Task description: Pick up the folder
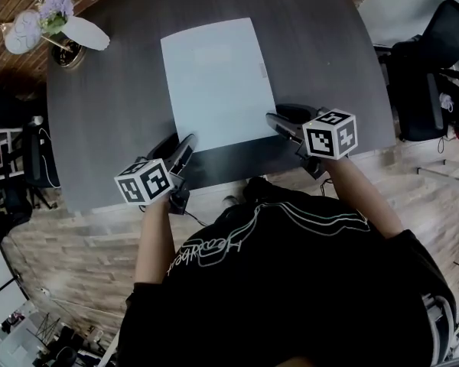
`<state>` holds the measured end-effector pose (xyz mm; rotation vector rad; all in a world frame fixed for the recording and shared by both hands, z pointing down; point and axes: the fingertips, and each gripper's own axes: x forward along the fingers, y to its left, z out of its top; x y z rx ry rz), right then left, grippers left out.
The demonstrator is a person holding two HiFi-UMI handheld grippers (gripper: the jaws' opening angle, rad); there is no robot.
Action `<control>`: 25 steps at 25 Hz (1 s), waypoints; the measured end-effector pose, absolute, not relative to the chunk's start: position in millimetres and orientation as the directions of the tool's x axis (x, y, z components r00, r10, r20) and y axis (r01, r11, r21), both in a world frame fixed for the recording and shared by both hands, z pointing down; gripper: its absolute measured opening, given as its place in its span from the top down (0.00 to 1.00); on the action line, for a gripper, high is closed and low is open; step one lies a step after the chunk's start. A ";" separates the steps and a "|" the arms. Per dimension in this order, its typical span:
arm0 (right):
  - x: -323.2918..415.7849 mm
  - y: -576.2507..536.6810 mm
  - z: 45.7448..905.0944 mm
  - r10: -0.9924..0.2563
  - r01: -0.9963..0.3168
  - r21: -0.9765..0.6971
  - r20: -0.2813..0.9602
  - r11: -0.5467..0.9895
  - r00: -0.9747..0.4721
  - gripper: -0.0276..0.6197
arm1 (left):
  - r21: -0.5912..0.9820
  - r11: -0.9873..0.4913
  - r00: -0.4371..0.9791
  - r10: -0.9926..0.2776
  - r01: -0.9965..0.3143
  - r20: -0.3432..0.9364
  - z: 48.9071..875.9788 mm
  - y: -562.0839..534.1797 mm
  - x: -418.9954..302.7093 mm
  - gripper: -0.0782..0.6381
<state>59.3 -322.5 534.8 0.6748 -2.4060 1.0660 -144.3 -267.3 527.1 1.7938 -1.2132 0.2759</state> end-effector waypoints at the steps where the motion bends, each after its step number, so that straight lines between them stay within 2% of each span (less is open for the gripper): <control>1: 59.1 -322.3 534.9 -0.255 -0.579 -0.565 0.550 0.588 -0.795 0.75 | 0.557 -0.090 0.485 -0.617 -0.825 0.620 528.0 -267.1 -143.7 0.58; 12: 57.5 -321.4 536.1 -0.232 -0.558 -0.574 0.543 0.599 -0.807 0.76 | 0.543 -0.096 0.476 -0.620 -0.834 0.623 532.7 -265.8 -145.3 0.58; 25: 57.8 -310.3 535.5 -0.276 -0.588 -0.576 0.539 0.569 -0.796 0.76 | 0.537 -0.088 0.467 -0.622 -0.839 0.628 532.1 -255.0 -146.0 0.59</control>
